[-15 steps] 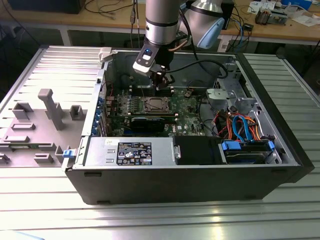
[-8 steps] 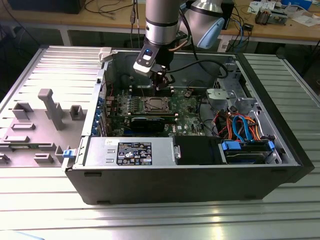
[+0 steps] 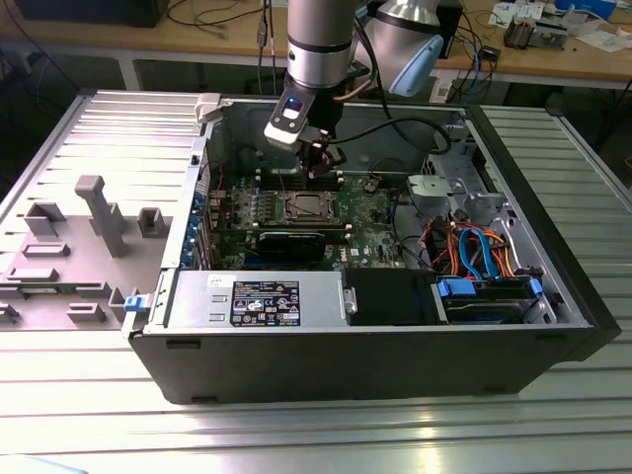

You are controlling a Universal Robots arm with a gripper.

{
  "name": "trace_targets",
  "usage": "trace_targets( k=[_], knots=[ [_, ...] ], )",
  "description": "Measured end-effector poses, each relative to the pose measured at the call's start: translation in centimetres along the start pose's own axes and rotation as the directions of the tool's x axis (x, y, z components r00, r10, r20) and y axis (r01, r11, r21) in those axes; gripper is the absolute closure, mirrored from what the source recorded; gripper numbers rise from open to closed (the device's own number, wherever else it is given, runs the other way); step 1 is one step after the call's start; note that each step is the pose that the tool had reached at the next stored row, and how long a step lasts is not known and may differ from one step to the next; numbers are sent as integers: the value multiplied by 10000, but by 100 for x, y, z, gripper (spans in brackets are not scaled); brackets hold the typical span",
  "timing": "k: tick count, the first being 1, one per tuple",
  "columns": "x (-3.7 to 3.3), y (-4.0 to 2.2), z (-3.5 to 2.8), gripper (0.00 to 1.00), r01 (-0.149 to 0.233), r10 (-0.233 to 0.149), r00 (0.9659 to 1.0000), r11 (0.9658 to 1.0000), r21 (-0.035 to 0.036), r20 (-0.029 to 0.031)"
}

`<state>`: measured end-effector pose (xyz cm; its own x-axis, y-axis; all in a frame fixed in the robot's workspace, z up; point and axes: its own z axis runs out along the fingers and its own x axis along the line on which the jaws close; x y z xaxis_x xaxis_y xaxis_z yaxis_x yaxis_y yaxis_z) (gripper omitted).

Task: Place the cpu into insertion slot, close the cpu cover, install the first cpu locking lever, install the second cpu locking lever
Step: 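Install the first cpu locking lever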

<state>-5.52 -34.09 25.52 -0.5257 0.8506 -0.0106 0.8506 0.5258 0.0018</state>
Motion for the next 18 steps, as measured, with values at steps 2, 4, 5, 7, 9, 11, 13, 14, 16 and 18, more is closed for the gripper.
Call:
trace_targets(
  k=[2, 4, 5, 7, 9, 11, 13, 14, 16, 18],
  knots=[
    [0, 0, 0, 89, 43, -43, 10000, 10000, 0, 0],
    [0, 0, 0, 89, 98, -98, 10000, 10000, -1, 0],
    [0, 0, 0, 89, 119, -119, 9999, 9999, -1, 0],
    [0, 0, 0, 89, 166, -166, 9999, 9999, -1, 0],
    [0, 0, 0, 89, 215, -215, 9998, 9998, -2, -1],
    [0, 0, 0, 89, 259, -259, 9997, 9997, -3, 0],
    [0, 0, 0, 89, 320, -320, 9995, 9995, -4, 0],
    [0, 0, 0, 89, 351, -351, 9994, 9994, -4, 0],
    [0, 0, 0, 89, 427, -427, 9991, 9991, -4, 0],
    [0, 0, 0, 89, 482, -482, 9988, 9988, -5, 0]
  ],
)
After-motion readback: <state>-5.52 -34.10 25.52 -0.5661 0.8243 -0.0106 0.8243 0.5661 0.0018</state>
